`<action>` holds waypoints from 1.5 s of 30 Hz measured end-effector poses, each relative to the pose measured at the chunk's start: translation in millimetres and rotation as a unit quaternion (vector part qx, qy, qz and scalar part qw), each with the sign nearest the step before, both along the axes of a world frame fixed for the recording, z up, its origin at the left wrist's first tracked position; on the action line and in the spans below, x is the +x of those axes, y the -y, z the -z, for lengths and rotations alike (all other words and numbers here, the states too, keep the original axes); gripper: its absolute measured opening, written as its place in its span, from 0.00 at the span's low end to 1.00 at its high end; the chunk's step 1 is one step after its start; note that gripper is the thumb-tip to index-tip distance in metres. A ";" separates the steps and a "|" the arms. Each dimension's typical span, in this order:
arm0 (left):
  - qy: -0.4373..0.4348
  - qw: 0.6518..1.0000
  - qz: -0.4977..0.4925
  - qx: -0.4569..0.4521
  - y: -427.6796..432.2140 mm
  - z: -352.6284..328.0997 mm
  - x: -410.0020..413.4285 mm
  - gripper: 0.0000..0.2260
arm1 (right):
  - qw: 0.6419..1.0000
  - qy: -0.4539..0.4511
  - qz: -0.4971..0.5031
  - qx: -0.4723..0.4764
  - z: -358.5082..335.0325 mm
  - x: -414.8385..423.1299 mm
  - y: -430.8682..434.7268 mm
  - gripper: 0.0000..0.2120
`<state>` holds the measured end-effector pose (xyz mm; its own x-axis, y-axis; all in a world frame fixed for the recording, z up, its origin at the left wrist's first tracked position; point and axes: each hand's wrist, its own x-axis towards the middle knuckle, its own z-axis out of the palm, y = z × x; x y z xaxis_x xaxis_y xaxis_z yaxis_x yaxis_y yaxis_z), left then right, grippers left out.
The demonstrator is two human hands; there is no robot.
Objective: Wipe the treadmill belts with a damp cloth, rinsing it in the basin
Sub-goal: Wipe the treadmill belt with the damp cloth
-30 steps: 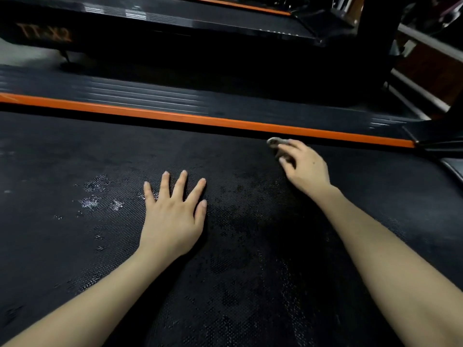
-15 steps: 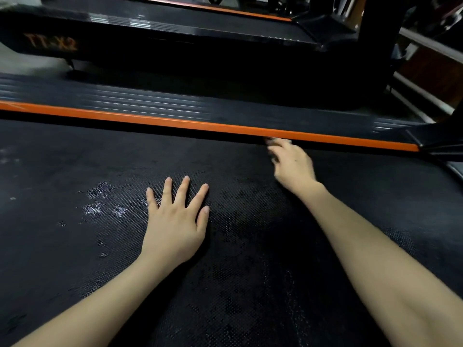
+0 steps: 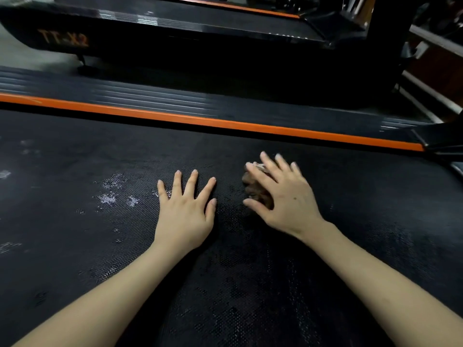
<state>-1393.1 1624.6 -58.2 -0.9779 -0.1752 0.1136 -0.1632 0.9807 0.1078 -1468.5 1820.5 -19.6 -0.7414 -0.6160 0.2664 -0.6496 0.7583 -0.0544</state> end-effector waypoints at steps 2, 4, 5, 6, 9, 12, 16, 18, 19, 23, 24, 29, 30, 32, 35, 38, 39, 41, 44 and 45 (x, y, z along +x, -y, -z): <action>0.001 1.000 0.001 0.002 -0.5 0.0 0.6 0.29 | 0.998 0.058 0.028 0.018 6.0 -0.9 6.3 0.40; -0.002 1.000 0.000 0.004 0.3 -0.1 0.3 0.30 | 0.995 0.101 0.027 -0.005 17.6 -5.5 16.5 0.36; -0.001 1.000 -0.002 0.005 0.8 0.4 0.7 0.30 | 0.995 0.097 0.021 -0.022 20.9 -10.9 18.9 0.32; 0.000 1.000 -0.003 0.005 0.9 0.9 0.6 0.31 | 0.995 0.086 0.018 -0.037 22.8 -19.6 19.4 0.27; -0.005 1.000 -0.003 0.005 0.8 2.7 -0.3 0.30 | 0.994 0.067 0.051 -0.076 20.7 -63.6 24.8 0.19; -0.013 1.000 -0.004 0.004 0.0 4.3 -1.0 0.29 | 0.981 0.087 0.141 -0.102 11.6 -102.6 42.5 0.15; -0.009 1.000 -0.003 0.002 -0.3 3.2 0.1 0.30 | 0.987 0.064 0.121 -0.089 13.6 -86.8 52.5 0.15; -0.005 1.000 -0.004 0.004 -0.2 1.3 0.9 0.31 | 0.994 0.053 0.033 -0.091 16.9 -51.8 45.0 0.16; -0.004 1.000 -0.004 0.006 -0.3 0.8 1.0 0.32 | 0.993 0.064 -0.012 -0.098 17.9 -28.1 38.3 0.18; -0.002 1.000 -0.004 0.012 0.3 -0.6 1.1 0.33 | 0.982 0.082 -0.160 -0.064 21.6 49.2 2.5 0.20; 0.000 1.000 -0.004 0.010 0.4 -0.5 1.5 0.32 | 0.980 0.077 -0.171 -0.060 20.1 45.6 -2.0 0.19; 0.002 1.000 -0.005 0.016 0.3 1.2 1.1 0.23 | 0.986 0.080 0.052 -0.137 12.2 -25.6 23.8 0.13; 0.003 1.000 -0.004 0.015 0.7 2.0 0.8 0.22 | 0.983 0.088 0.086 -0.135 13.7 -25.8 27.9 0.13; 0.002 1.000 -0.002 0.016 0.8 2.4 0.9 0.22 | 0.986 0.085 0.074 -0.122 15.5 -1.4 28.1 0.13; -0.005 1.000 0.000 0.022 0.9 0.9 0.4 0.22 | 0.987 0.099 -0.008 -0.130 17.5 81.4 2.9 0.15; -0.004 1.000 -0.002 0.029 0.1 -0.5 2.1 0.22 | 0.980 0.135 -0.108 -0.099 18.1 169.4 -33.7 0.16; -0.003 0.999 -0.001 0.033 0.2 -1.5 2.3 0.22 | 0.978 0.132 -0.140 -0.084 15.9 179.2 -43.0 0.16; 0.007 0.999 0.002 0.039 1.5 -4.9 3.2 0.22 | 0.979 0.106 -0.167 -0.057 13.1 165.2 -51.1 0.18; 0.018 0.998 0.009 0.062 -0.3 -11.4 12.3 0.22 | 0.990 0.096 0.026 -0.096 7.1 113.8 -45.7 0.15; 0.016 0.997 0.008 0.081 -2.6 -13.2 20.1 0.22 | 0.981 0.103 0.115 -0.114 5.7 97.7 -44.1 0.14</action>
